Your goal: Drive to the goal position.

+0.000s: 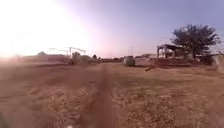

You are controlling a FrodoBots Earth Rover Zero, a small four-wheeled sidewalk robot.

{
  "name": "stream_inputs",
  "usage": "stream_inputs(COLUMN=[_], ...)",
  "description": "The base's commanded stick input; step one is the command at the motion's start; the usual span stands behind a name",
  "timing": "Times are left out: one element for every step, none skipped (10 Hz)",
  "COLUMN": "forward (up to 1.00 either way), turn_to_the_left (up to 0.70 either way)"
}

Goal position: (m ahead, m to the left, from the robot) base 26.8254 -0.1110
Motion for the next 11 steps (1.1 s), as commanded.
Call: stream_inputs(forward=[0.69,0.69,0.69,0.69,0.69,0.69,0.69,0.69,0.69,0.69,0.69], turn_to_the_left=[0.0,0.0,0.0,0.0,0.0,0.0,0.0,0.0,0.0,0.0,0.0])
